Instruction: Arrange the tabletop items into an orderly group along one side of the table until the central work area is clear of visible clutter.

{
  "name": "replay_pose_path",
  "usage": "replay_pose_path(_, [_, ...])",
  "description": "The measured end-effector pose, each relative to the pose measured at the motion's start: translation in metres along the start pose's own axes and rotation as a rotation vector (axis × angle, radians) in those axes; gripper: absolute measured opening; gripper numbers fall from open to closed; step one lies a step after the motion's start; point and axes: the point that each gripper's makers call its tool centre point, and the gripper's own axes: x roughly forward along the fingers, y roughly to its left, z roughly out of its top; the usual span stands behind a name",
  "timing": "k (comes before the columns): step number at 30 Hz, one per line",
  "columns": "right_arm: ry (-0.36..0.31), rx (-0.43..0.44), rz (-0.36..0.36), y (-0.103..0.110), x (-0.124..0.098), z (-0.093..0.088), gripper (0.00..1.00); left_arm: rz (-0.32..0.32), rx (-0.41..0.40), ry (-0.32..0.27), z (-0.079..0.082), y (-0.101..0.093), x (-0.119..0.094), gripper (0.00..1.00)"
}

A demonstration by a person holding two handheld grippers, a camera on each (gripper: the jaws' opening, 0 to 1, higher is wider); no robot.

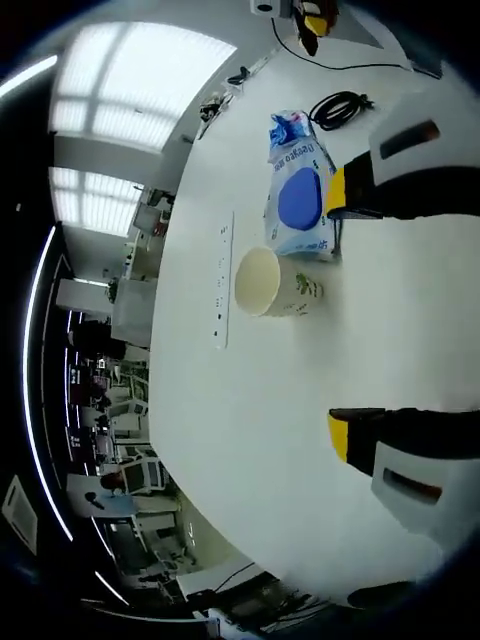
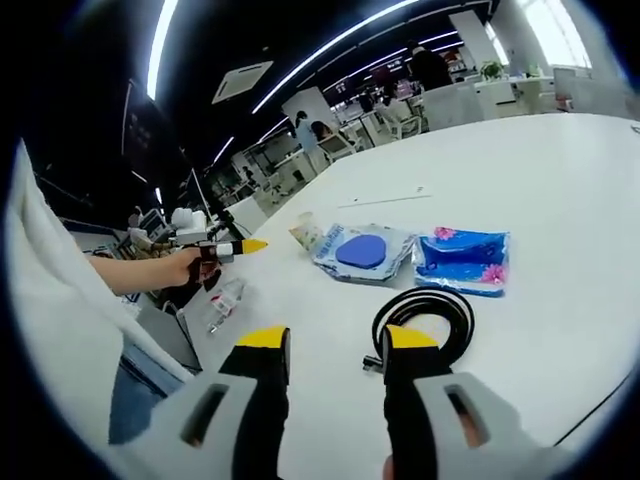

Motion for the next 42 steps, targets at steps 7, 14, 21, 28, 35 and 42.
replay_pose_path(7, [0.025, -0.007, 0.009, 0.001, -0.001, -0.008, 0.35, 0.023, -0.005, 0.005, -0.008, 0.008, -0.012, 0.77])
replay_pose_path(14, [0.017, -0.009, 0.013, 0.001, 0.001, -0.004, 0.35, 0.026, -0.014, -0.003, -0.005, 0.006, -0.013, 0.77])
replay_pose_path(21, [0.024, -0.012, 0.012, 0.000, 0.001, -0.007, 0.36, 0.047, -0.043, 0.003, -0.006, 0.013, -0.022, 0.75])
replay_pose_path(28, [0.035, 0.009, -0.004, -0.005, -0.003, -0.016, 0.36, 0.096, -0.022, 0.125, -0.034, 0.034, -0.039, 0.71])
replay_pose_path(35, [0.041, 0.028, -0.013, -0.009, -0.001, -0.019, 0.36, 0.134, -0.038, 0.232, -0.062, 0.053, -0.053, 0.69])
replay_pose_path(42, [0.046, 0.030, -0.009, -0.008, 0.002, -0.018, 0.36, 0.142, -0.043, 0.265, -0.068, 0.057, -0.055, 0.69])
